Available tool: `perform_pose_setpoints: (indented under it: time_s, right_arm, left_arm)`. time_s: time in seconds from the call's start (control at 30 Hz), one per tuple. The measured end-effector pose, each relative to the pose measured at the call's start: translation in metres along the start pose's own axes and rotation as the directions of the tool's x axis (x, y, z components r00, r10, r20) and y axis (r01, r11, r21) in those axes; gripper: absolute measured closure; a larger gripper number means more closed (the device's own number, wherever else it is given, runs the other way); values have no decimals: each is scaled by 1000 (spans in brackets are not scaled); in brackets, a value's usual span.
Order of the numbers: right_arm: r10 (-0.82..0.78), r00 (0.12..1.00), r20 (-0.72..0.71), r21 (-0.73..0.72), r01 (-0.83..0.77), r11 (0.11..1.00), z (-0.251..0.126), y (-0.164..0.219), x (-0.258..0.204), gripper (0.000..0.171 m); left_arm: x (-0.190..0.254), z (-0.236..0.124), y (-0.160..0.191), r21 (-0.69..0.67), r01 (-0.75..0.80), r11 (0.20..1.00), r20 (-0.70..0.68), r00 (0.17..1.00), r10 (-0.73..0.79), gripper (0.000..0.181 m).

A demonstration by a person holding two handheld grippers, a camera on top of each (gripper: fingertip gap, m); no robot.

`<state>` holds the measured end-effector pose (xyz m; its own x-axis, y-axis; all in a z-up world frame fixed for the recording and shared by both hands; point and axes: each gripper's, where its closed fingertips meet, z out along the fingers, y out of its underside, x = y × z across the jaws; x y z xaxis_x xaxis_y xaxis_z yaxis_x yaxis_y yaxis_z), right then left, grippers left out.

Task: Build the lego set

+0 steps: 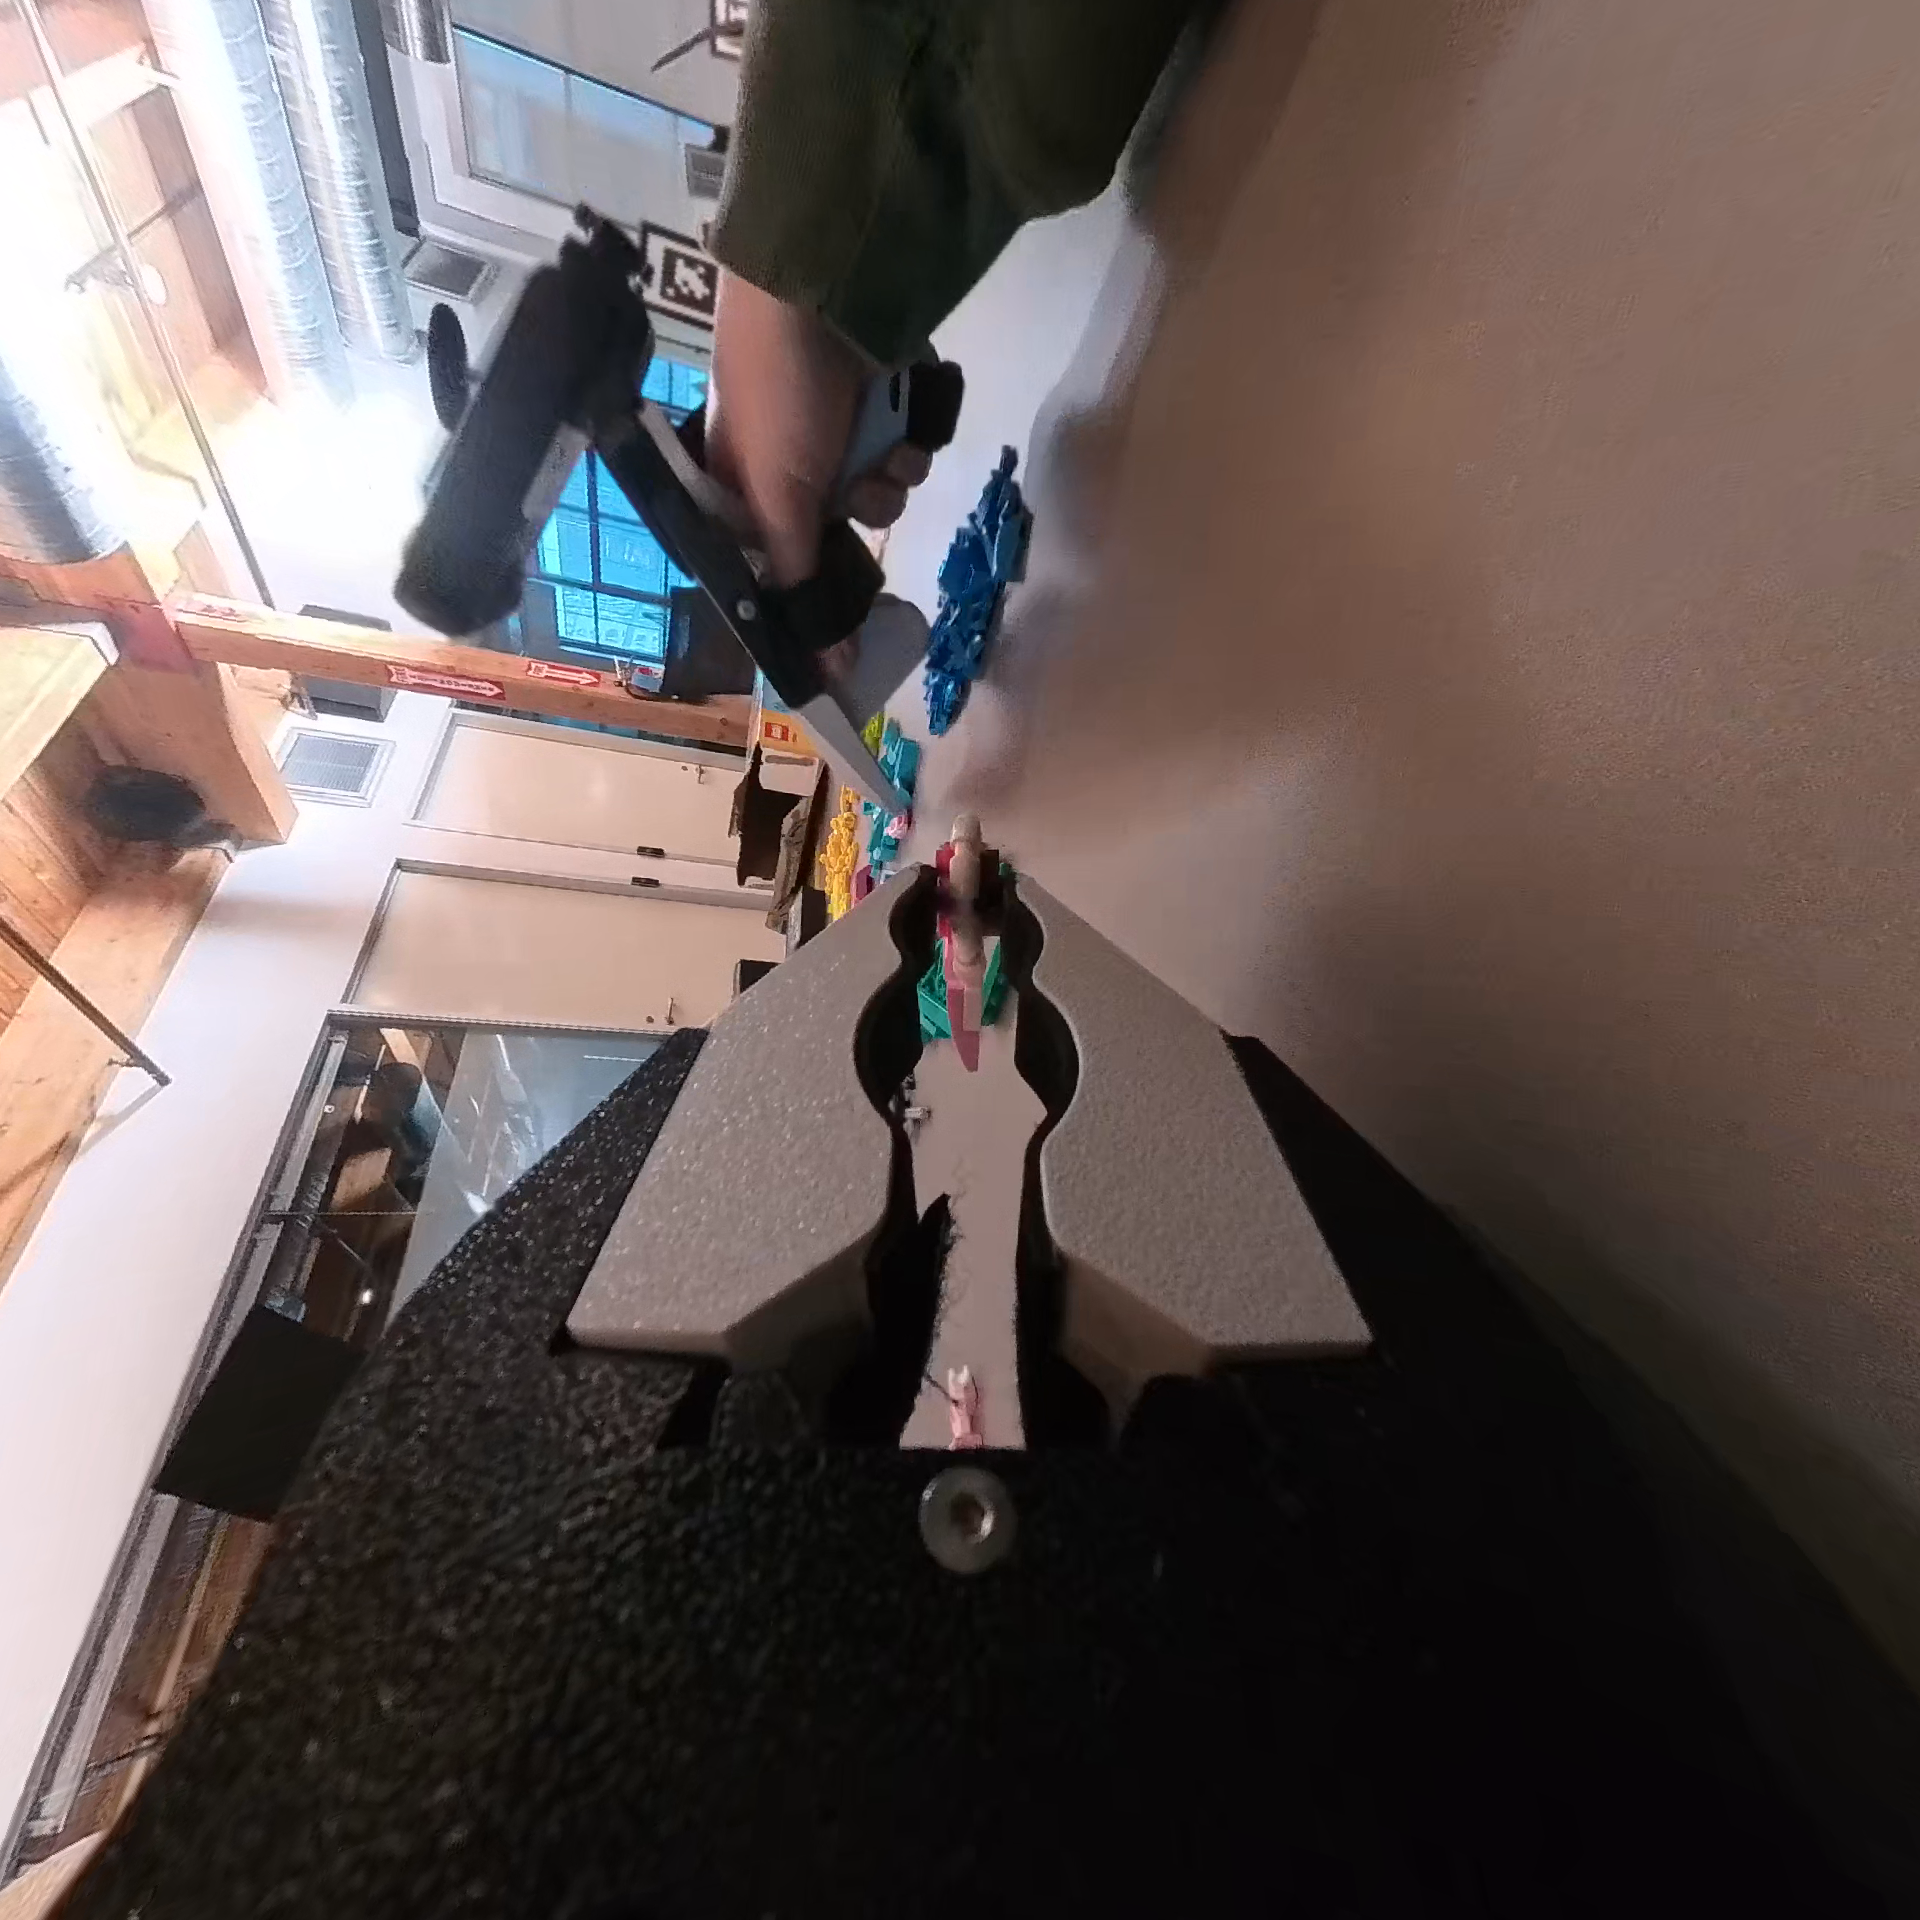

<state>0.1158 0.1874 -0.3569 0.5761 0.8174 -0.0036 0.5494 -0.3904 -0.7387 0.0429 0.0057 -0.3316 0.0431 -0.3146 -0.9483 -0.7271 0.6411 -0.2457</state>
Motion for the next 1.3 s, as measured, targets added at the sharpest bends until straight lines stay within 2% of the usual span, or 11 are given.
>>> perform_pose_setpoints:
  time_s: [0.03, 0.1, 0.3, 0.53, 0.73, 0.87, 0.93, 1.0, 1.07, 1.2, 1.3]
  right_arm:
    - [12, 1000, -27, -39, -13, 999, 3, 3, 5, 148]
    - [36, 997, -71, -114, -44, 993, 9, 12, 13, 142]
    - [107, 985, -134, -97, -120, 988, 18, 4, 30, 141]
    - [102, 984, -146, -78, -114, 990, 22, -1, 40, 159]
    - [-47, 993, -104, -88, 38, 995, 19, -4, 26, 164]
    - [-343, 938, -50, -14, 342, 939, 2, -20, -9, 165]
    - [-610, 792, -14, 37, 610, 791, -10, -25, -40, 164]
    - [-848, 529, 4, 38, 848, 529, -19, -17, -70, 164]
    - [-963, 271, -1, 26, 962, 270, -25, -11, -94, 165]
    - [-983, -184, -6, -47, 982, -183, -27, 2, -123, 165]
    - [-874, -486, -14, -235, 851, -469, -24, -1, -114, 165]
  left_arm:
    - [0, 0, -1, 1, -1, 1000, 1, 1000, 1, 173]
    - [0, -1, -1, 1, -4, 1000, -2, 1000, 4, 173]
    - [1, -1, -4, 2, -22, 1000, -9, 1000, 22, 173]
    - [3, 0, -4, -1, -29, 1000, -21, 999, 29, 173]
    - [3, 0, -2, -6, -23, 1000, -19, 1000, 23, 173]
    - [-4, -1, 4, -33, -18, 999, 16, 1000, 18, 173]
    - [-11, -3, 8, -51, -14, 999, 52, 999, 17, 173]
    - [-20, -5, 12, -66, -5, 998, 97, 995, 11, 173]
    - [-30, -8, 14, -45, 88, 995, 136, 987, -81, 173]
    - [-48, -16, 23, -9, 221, 975, 213, 953, -214, 173]
    - [-50, -17, 26, -7, 243, 970, 223, 946, -235, 173]
